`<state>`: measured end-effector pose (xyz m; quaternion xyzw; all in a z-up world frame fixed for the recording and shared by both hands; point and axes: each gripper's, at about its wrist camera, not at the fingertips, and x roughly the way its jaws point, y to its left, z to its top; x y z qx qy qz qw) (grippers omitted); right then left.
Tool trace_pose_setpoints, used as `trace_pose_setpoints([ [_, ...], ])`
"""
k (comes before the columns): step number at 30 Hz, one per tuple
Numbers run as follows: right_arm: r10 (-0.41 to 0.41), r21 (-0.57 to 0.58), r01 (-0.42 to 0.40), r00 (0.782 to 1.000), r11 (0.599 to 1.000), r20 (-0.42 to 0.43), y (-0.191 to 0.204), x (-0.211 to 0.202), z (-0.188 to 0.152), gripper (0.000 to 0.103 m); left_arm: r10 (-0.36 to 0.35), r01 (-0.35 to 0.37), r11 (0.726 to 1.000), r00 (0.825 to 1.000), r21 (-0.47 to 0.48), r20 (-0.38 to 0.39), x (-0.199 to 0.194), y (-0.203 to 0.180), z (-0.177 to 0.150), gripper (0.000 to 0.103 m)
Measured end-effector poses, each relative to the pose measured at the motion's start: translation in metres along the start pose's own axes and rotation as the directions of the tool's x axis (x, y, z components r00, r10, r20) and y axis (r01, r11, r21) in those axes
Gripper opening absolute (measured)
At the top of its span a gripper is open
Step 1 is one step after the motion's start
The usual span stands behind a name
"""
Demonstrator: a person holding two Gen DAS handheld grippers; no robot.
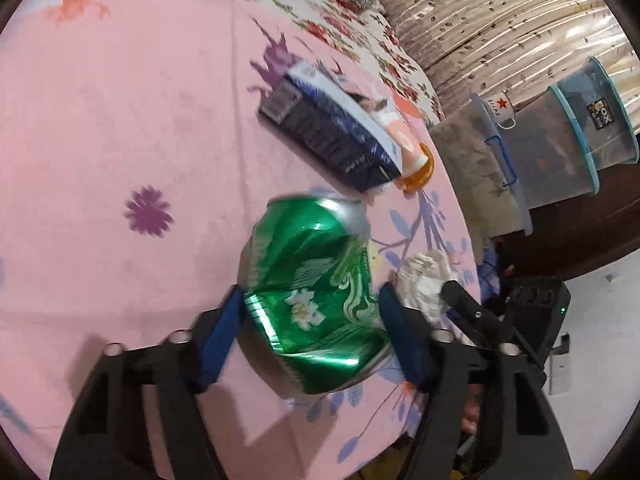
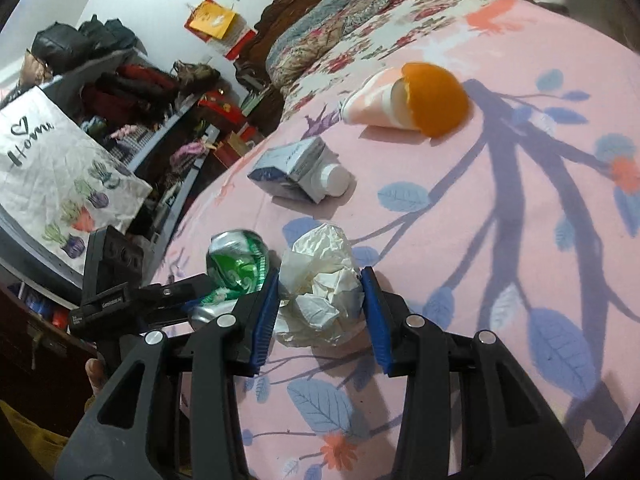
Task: Collect trash
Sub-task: 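Close the left tool on the green crushed can and lift it, then carry the can and tissue to the wastebasket and open both tools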
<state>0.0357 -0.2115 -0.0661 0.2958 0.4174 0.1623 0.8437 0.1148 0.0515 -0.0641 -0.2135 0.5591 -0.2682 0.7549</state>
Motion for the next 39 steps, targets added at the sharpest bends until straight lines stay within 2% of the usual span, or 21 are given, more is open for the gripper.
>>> trace_pose_setpoints([
  [2,-0.012,0.012,0.013,1.000,1.000,-0.012,-0.003,0.004,-0.002,0.044,0.022,-0.022,1.000,1.000,0.000,0.008,0.003,0.000,0.000,0.031],
  [4,-0.009,0.036,0.009,1.000,0.999,-0.011,-0.010,0.003,-0.004,0.047,-0.026,0.026,1.000,1.000,-0.007,0.016,0.000,0.000,0.000,0.023],
  [5,-0.014,0.043,0.014,1.000,0.999,-0.004,-0.012,0.000,-0.004,0.053,-0.034,0.034,0.999,0.999,-0.005,0.025,-0.002,-0.002,0.000,0.020],
  [6,-0.026,0.044,0.025,1.000,0.999,0.007,-0.012,-0.003,-0.004,0.071,-0.028,0.028,1.000,0.999,0.004,0.033,-0.003,-0.004,-0.001,0.019],
  [7,-0.036,0.043,0.035,0.999,0.998,0.030,-0.013,-0.008,-0.004,0.079,-0.011,0.010,1.000,0.999,0.021,0.047,-0.007,-0.010,-0.001,0.019],
  [8,-0.038,0.032,0.036,0.998,0.999,0.054,-0.012,-0.014,-0.004,0.081,-0.009,0.008,1.000,0.999,0.029,0.051,-0.009,-0.012,-0.002,0.019],
  [12,-0.076,-0.046,0.079,0.996,0.996,0.056,-0.004,-0.020,-0.008,0.081,-0.038,0.035,0.998,0.997,0.055,0.062,-0.016,-0.026,-0.003,0.018],
  [14,-0.071,-0.056,0.073,0.997,0.996,0.036,-0.003,-0.016,-0.010,0.076,-0.054,0.048,0.996,0.996,0.076,0.069,-0.019,-0.036,-0.003,0.018],
  [17,-0.045,-0.085,0.042,0.998,0.995,-0.032,-0.001,-0.001,-0.015,0.048,-0.052,0.045,0.994,0.996,0.099,0.073,-0.021,-0.045,-0.002,0.018],
  [19,-0.019,-0.098,0.015,0.999,0.995,-0.041,0.001,0.003,-0.018,0.043,-0.046,0.039,0.994,0.997,0.106,0.065,-0.018,-0.050,-0.001,0.018],
  [20,-0.018,-0.099,0.014,0.999,0.995,-0.037,0.000,0.002,-0.017,0.036,-0.039,0.032,0.994,0.997,0.109,0.060,-0.016,-0.051,-0.002,0.018],
  [26,-0.039,0.011,0.038,0.994,0.999,0.104,-0.037,-0.042,0.000,0.034,-0.014,0.011,0.989,1.000,0.150,0.023,0.002,-0.070,0.003,0.018],
  [32,-0.109,0.129,0.086,0.978,0.988,0.176,-0.088,-0.081,0.007,0.034,0.002,0.012,0.964,0.999,0.265,-0.054,0.049,-0.121,0.010,0.018],
  [36,-0.176,0.185,0.133,0.954,0.974,0.244,-0.119,-0.117,0.013,0.034,0.000,0.042,0.945,0.992,0.326,-0.129,0.092,-0.157,0.016,0.018],
  [39,-0.194,0.242,0.122,0.934,0.963,0.301,-0.147,-0.148,0.019,0.034,-0.009,0.074,0.916,0.986,0.393,-0.165,0.124,-0.200,0.026,0.018],
])
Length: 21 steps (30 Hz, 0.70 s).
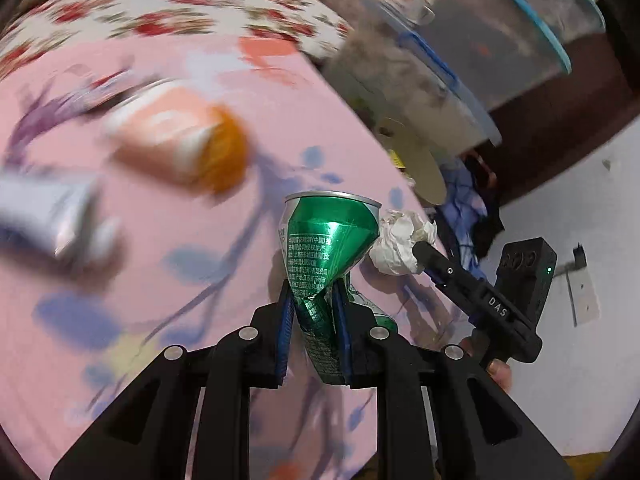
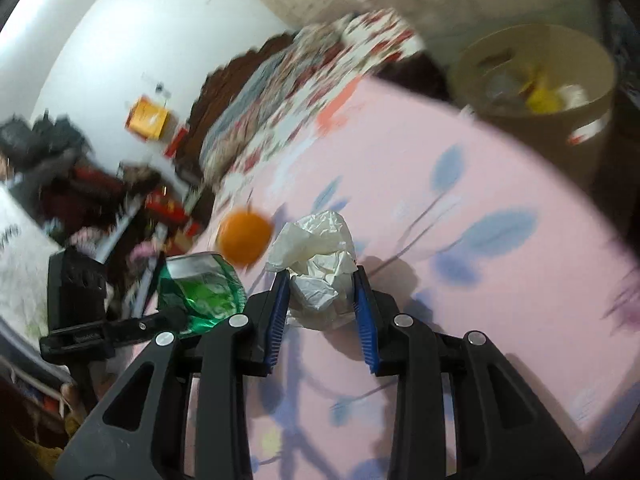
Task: Collect trash
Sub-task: 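Carry the can and tissue to the wastebasket and open both tools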
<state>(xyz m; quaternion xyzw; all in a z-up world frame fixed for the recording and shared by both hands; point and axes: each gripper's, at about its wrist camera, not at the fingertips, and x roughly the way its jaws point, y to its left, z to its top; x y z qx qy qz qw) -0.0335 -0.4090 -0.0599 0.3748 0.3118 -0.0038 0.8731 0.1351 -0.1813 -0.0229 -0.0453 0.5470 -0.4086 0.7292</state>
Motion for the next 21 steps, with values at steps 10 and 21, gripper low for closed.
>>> trace_pose_setpoints([
  [10,-0.191,0.088,0.179,0.969,0.980,0.159,-0.086,-0.034,0.094,0.034,0.003,0.010,0.971,0.998,0.238,-0.056,0.105,-0.114,0.102,0.018],
  [21,-0.324,0.163,0.297,0.928,0.941,0.183,-0.134,-0.037,0.139,0.073,0.033,-0.025,0.937,0.999,0.349,-0.017,0.205,-0.188,0.164,0.036],
])
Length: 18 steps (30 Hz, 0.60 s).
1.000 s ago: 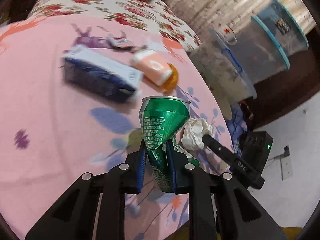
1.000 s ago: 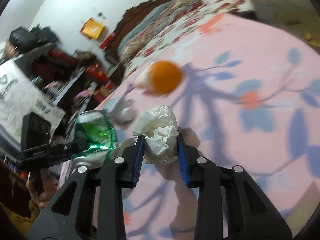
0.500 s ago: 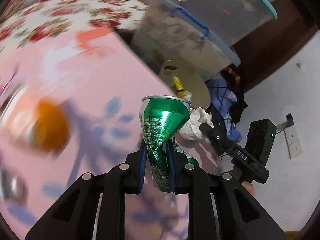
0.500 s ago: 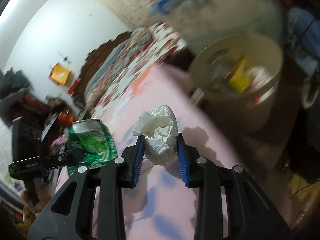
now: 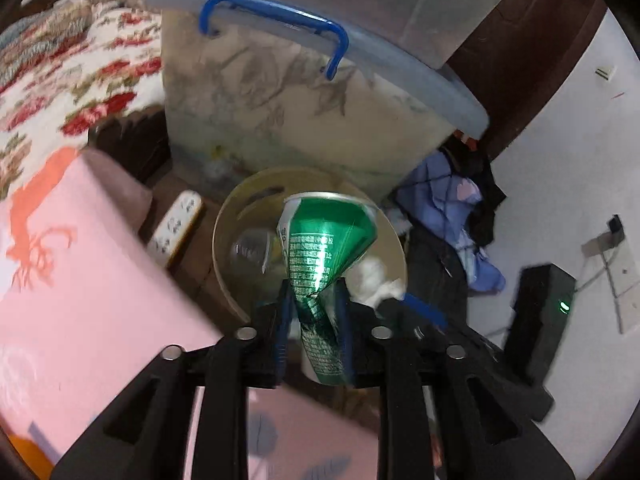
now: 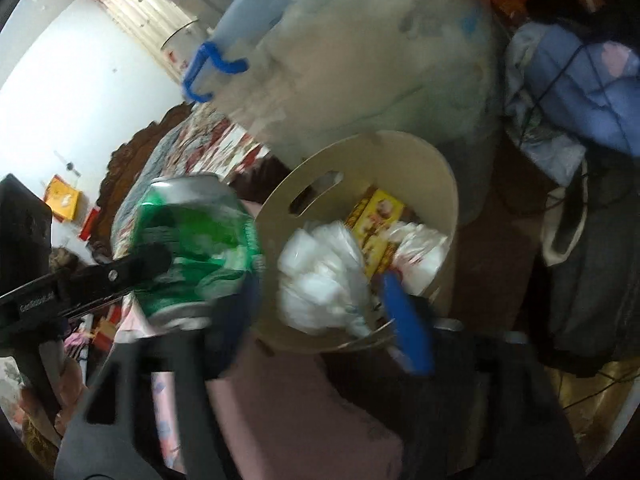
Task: Collect trash
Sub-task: 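Carry the can and tissue to the wastebasket and open both tools, then move both open tools back over the bedspread toward the milk carton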
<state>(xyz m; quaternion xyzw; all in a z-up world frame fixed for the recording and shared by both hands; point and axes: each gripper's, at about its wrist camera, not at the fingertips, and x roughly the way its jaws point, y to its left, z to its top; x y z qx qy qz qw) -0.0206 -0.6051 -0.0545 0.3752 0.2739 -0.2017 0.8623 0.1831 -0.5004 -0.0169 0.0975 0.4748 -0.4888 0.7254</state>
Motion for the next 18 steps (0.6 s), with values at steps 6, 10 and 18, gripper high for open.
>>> trace_pose_setpoints([
  [6,0.031,0.062,-0.037,0.995,0.997,0.099,-0.005,-0.027,-0.010,0.073,0.023,-0.023,1.000,0.999,-0.004,0.025,-0.010,-0.003,-0.010,0.055],
  [10,0.091,0.096,-0.098,0.993,0.991,0.081,0.002,-0.032,-0.026,0.073,0.028,-0.028,1.000,0.998,0.004,0.059,-0.053,0.002,-0.044,0.057],
  [18,0.230,0.061,-0.229,0.973,0.972,-0.017,0.061,-0.028,-0.075,0.072,0.173,-0.175,0.984,0.982,0.023,0.073,-0.126,0.024,-0.150,0.061],
])
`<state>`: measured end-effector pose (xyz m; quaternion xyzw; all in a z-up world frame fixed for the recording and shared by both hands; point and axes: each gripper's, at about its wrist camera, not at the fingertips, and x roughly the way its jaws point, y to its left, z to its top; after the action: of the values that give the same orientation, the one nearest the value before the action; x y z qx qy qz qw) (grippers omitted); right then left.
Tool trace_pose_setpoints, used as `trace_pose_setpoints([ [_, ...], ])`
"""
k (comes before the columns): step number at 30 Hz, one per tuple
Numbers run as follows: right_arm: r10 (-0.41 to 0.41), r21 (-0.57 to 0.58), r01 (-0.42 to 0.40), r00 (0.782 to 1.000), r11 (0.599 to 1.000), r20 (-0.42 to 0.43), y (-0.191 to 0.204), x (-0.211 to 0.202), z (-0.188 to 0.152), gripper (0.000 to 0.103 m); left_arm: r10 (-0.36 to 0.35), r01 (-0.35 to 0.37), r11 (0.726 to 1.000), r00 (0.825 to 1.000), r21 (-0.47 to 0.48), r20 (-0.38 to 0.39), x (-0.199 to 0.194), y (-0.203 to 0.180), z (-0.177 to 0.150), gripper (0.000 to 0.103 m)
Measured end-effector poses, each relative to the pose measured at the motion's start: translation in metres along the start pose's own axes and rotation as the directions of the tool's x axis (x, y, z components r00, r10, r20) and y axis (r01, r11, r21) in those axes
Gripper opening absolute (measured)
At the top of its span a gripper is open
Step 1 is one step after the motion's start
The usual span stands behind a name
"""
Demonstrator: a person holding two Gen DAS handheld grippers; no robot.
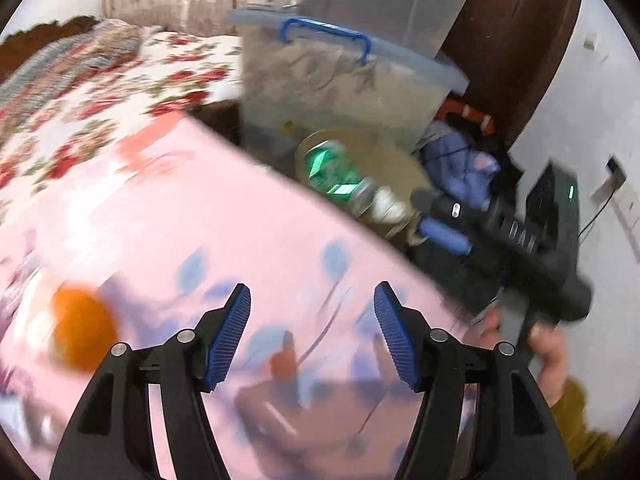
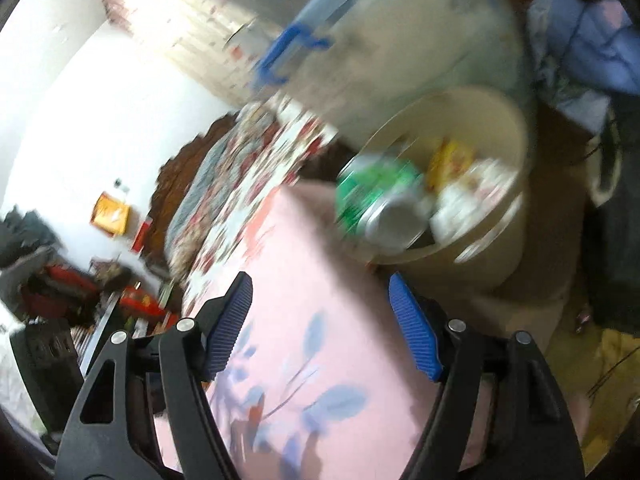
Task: Collect trash
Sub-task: 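Move both open tools back over the bedspread toward the milk carton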
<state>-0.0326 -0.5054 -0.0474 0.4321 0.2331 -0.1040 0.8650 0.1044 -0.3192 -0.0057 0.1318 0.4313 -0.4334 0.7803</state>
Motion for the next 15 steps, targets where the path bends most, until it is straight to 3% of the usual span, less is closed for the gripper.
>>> trace_pose_setpoints([
  [3,0.042,-0.026,-0.044,0.996,0.999,-0.074,0.025,0.013,-0.031,0.072,0.088,-0.088,0.996,0.996,-0.032,0.004,-0.029,0.026,-0.045,0.063],
  [7,0.044,-0.108,-0.062,0.986,0.992,-0.161,0.063,0.029,-0.075,0.072,0.173,-0.172,0.973,0.985,-0.152,-0.006,-0.062,0.071,-0.092,0.064],
  [12,0.032,-0.204,-0.089,0.963,0.975,-0.266,0.107,0.045,-0.130,0.072,0.297,-0.287,0.904,0.955,-0.317,-0.018,-0.106,0.125,-0.143,0.064],
  [15,0.017,-0.250,-0.102,0.947,0.963,-0.322,0.127,0.052,-0.159,0.072,0.373,-0.354,0.853,0.927,-0.384,-0.027,-0.127,0.148,-0.168,0.066],
])
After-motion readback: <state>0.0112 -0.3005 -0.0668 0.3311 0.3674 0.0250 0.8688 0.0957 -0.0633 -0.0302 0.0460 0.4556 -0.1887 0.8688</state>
